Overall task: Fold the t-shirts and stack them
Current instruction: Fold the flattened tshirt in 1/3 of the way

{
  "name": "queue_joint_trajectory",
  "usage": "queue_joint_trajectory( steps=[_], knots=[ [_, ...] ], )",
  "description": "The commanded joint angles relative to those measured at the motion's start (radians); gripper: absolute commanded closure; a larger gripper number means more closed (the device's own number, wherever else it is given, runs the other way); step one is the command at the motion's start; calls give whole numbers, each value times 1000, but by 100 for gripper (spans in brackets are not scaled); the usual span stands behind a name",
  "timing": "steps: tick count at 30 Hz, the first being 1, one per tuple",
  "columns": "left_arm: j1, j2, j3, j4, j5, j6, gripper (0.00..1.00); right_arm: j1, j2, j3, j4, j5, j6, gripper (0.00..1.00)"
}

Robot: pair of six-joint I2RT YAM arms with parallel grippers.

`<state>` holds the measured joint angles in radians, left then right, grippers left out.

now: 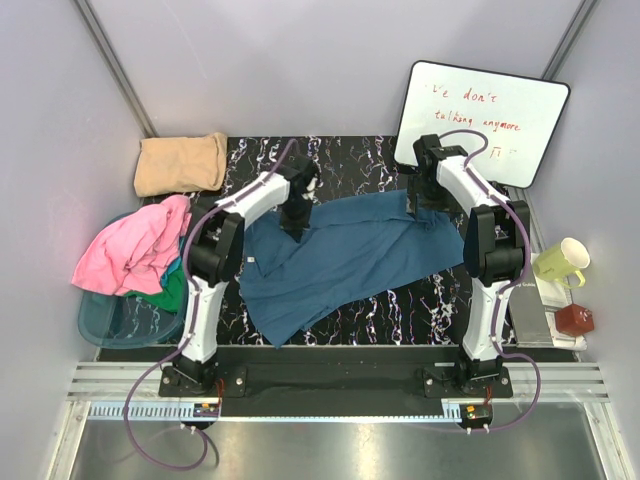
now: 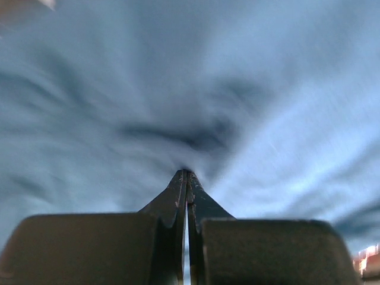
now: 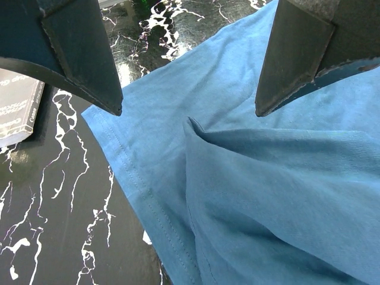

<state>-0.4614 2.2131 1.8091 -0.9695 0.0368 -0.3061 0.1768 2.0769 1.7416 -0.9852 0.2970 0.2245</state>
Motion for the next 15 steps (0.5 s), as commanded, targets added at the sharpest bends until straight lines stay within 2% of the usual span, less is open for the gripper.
queue_joint_trajectory(
  steps=[1,7,11,12,14,15],
  knots=[
    [-74,-144,-60,6,37,36,100,3,-5,44,-4,5,-7,0],
    [-77,-210,-53,-8,-86,35,100,4,9,53,0,-13,-4,0],
    [1,-176,5,-21,-112,-2,100,4,29,97,0,-32,-5,0],
    [38,-150,22,-32,-124,-5,96,3,32,107,0,-35,-5,0],
    [82,-121,90,-41,-153,2,78,4,51,142,0,-44,-8,0],
    [95,-89,117,-63,-161,5,56,4,57,154,0,-44,-7,0]
  ],
)
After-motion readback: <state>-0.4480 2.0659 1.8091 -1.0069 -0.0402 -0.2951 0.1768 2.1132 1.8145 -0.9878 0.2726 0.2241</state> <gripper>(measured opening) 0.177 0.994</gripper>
